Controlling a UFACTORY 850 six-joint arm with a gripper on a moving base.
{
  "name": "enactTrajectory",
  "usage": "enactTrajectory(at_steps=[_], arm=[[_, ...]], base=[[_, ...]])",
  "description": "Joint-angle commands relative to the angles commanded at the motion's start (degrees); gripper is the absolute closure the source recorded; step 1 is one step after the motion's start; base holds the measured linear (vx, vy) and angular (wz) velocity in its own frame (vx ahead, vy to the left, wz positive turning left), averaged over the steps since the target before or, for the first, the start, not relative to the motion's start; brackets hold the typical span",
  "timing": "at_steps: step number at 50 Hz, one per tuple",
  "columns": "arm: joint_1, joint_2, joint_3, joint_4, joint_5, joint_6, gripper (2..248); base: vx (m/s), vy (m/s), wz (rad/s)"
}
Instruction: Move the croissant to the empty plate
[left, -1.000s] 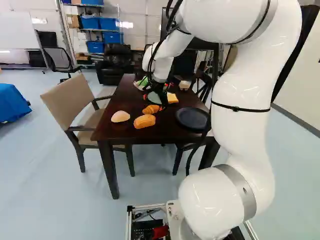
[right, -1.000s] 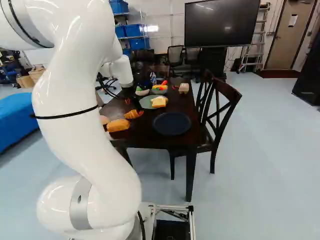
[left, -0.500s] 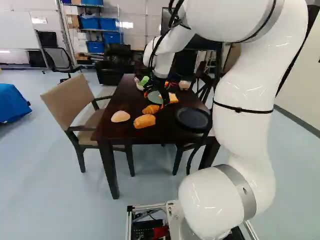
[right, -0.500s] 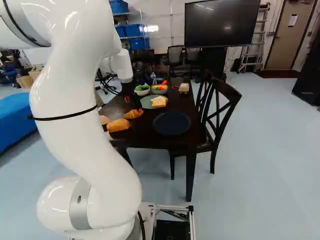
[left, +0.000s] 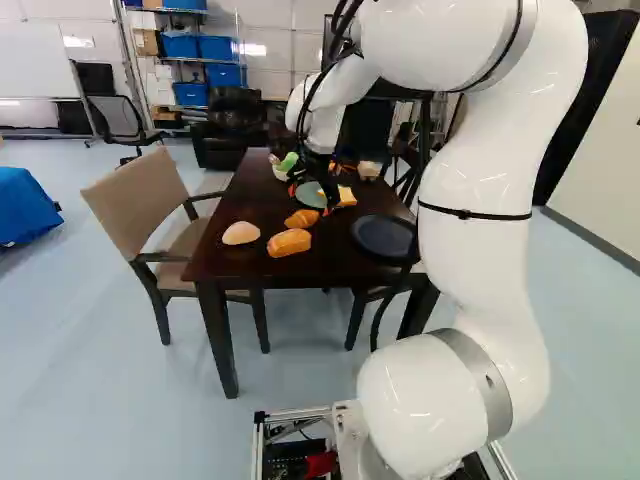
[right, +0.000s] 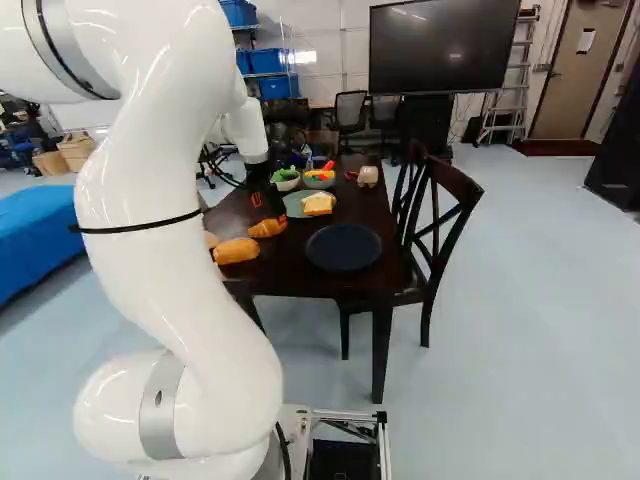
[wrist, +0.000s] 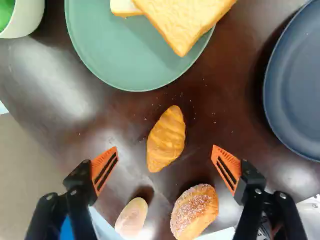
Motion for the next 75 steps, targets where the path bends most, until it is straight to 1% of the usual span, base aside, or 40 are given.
enactTrajectory(at_steps=[6,12,18,29,37,44,52,75], arm=[[0.0,0.0,0.0,-0.75,-0.52,3.15,3],[0.0,0.0,0.0,-0.78,-0.52,6.64,3],[0.0,-0.27,-0.35,-0.78,-0.52,6.64,3],[0.17,-2.34,-3.1,-0.78,-0.84,6.64,3],[0.53,-3.29,-4.37,-0.78,-2.02,6.64,3],[1.0,-3.69,-4.92,-0.78,-3.66,6.64,3],[1.05,-4.24,-5.36,-0.78,-5.36,6.64,3],[1.05,-8.0,-6.36,-0.78,-5.4,6.64,3]], base=[[0.0,0.0,0.0],[0.0,0.0,0.0],[0.0,0.0,0.0],[0.0,0.0,0.0],[0.0,0.0,0.0],[0.0,0.0,0.0],[0.0,0.0,0.0],[0.0,0.0,0.0]])
